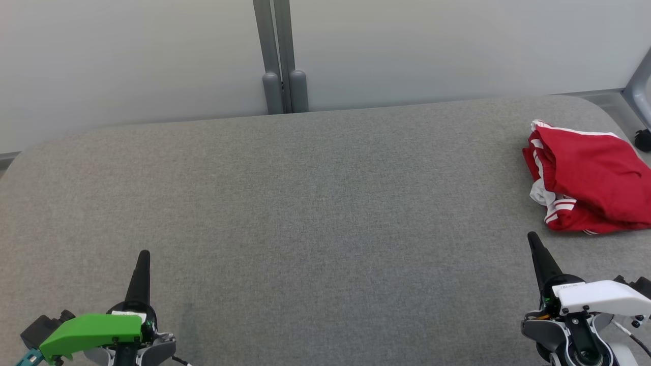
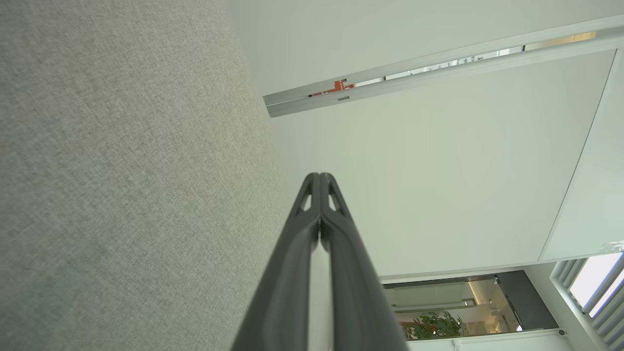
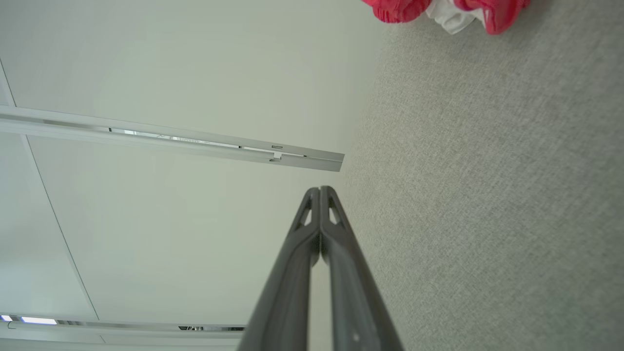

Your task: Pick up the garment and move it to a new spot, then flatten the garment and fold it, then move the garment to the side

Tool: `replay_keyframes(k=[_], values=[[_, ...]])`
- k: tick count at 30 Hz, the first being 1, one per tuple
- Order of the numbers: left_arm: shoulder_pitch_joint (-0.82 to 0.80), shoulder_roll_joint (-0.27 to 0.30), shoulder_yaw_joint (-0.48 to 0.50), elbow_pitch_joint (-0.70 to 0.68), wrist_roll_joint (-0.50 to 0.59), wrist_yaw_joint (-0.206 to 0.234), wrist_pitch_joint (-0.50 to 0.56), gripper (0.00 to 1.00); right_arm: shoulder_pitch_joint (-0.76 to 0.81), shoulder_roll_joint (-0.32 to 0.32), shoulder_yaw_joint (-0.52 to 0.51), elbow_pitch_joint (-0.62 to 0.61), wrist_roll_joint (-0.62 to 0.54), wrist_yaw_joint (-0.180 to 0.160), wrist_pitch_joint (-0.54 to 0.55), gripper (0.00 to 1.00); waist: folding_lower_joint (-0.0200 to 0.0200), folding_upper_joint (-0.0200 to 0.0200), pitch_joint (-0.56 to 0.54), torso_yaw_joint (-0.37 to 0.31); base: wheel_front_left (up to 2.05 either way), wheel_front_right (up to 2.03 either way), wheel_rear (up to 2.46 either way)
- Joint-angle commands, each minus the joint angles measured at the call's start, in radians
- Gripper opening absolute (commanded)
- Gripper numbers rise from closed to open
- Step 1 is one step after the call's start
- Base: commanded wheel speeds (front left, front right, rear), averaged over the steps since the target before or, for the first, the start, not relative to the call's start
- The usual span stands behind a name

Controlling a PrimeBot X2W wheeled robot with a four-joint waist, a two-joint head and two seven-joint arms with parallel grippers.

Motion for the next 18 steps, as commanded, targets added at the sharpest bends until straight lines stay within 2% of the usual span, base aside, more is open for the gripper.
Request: replay_keyframes(k=[1,18], values=[[-0.027,0.008,0.006,-0.009,-0.022,-0.005,0.006,0.0,-0.018,-0.006,-0.002,-0.001,0.023,0.001,0.008,0.0,0.0,-0.0001,0.001,0.0,0.0,0.0,0.0],[-0.047,0.007,0.026,-0.014,-0.132,-0.006,0.041,0.0,-0.043,-0.007,-0.003,0.006,0.159,0.0,0.04,0.0,0.0,-0.0001,0.013,-0.004,0.0,0.0,0.0]])
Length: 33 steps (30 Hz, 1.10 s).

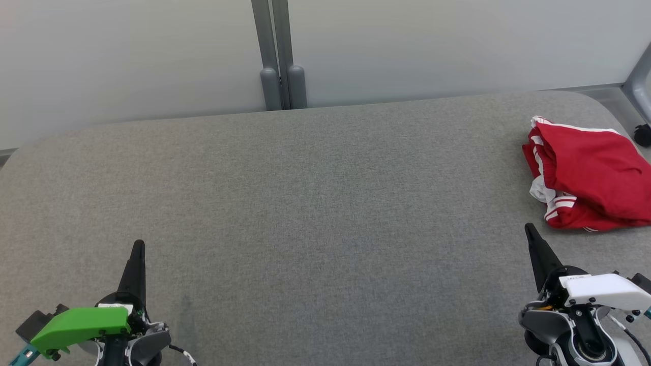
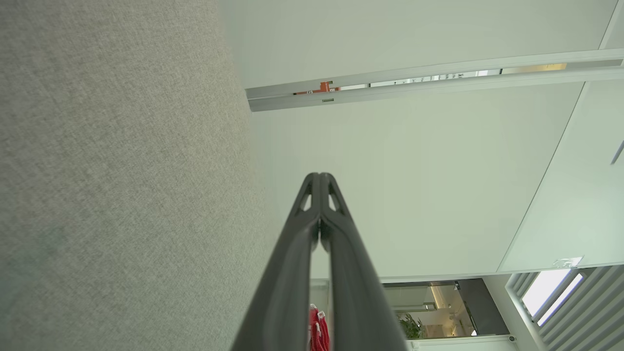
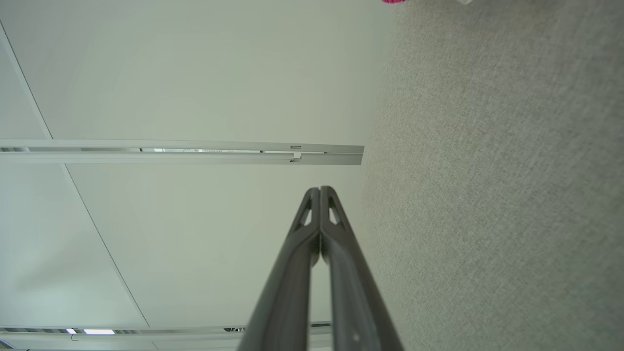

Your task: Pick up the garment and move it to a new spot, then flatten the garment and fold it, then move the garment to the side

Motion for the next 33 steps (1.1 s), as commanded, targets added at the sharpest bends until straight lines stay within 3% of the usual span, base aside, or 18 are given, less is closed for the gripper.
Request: replay_keyframes(k=[1,10,33], values=[[-0.025,0.007,0.006,-0.005,-0.02,-0.006,0.006,0.0,-0.018,-0.005,-0.002,0.002,0.023,0.0,0.008,0.0,0.0,0.0,0.001,0.0,0.0,0.0,0.0],[-0.034,0.006,0.016,-0.008,-0.071,-0.006,0.022,0.0,-0.027,-0.005,-0.002,0.005,0.087,0.0,0.022,0.0,0.0,0.0,0.007,-0.002,0.0,0.0,0.0],[-0.031,0.001,0.02,-0.007,-0.064,-0.006,0.026,0.0,-0.025,-0.005,-0.002,0.005,0.085,0.0,0.022,0.0,0.0,0.0,0.007,-0.002,0.0,0.0,0.0]])
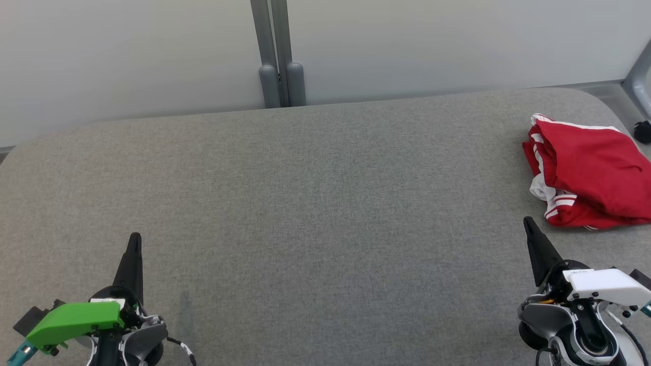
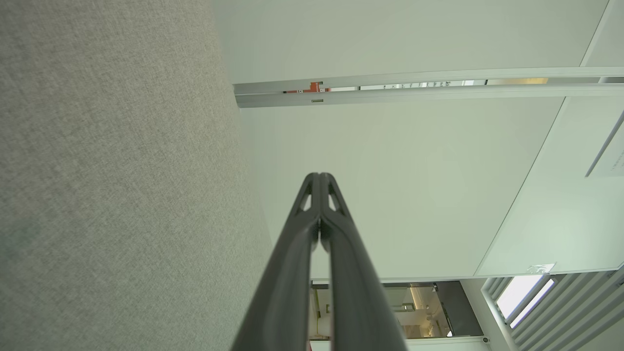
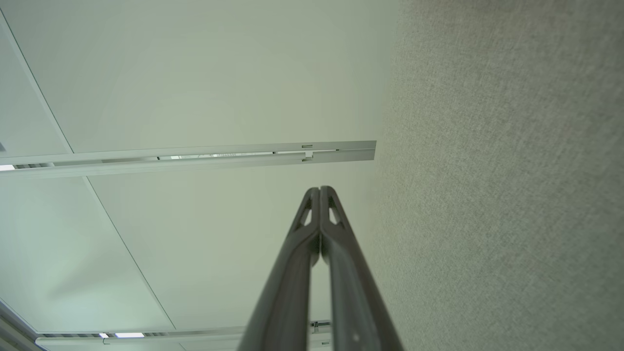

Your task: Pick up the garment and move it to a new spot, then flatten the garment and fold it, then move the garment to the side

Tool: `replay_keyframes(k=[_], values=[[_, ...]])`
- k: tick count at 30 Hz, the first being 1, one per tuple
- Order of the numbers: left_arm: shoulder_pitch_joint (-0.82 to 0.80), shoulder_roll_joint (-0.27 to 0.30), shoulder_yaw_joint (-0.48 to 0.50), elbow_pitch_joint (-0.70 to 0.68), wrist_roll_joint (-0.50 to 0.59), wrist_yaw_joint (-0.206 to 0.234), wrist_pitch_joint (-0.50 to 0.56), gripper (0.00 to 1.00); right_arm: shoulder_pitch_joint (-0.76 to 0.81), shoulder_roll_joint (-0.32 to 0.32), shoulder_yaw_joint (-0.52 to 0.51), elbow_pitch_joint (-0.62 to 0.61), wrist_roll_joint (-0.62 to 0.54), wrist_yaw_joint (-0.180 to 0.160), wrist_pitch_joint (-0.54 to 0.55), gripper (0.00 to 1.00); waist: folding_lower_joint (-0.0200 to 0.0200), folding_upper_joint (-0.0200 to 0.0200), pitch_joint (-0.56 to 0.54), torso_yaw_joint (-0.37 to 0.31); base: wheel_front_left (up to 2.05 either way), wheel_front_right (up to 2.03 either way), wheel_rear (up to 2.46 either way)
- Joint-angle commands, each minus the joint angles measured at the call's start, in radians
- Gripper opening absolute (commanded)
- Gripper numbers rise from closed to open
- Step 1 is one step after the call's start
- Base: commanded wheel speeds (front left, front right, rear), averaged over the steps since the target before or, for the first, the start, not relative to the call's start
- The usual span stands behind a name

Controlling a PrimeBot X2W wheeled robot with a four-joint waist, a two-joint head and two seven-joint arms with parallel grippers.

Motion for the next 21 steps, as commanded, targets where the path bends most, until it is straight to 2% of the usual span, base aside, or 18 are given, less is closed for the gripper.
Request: replay_keyframes(k=[1,21], values=[[-0.013,0.003,0.005,-0.001,0.0,-0.006,0.004,0.0,-0.006,-0.005,-0.001,0.002,0.006,0.0,0.004,0.0,0.0,0.0,0.0,0.0,0.0,0.0,0.0],[-0.013,0.0,0.007,-0.001,0.003,-0.006,0.005,0.0,-0.006,-0.004,-0.001,0.002,0.006,0.0,0.004,0.0,0.0,0.0,0.0,0.0,0.0,0.0,0.0]])
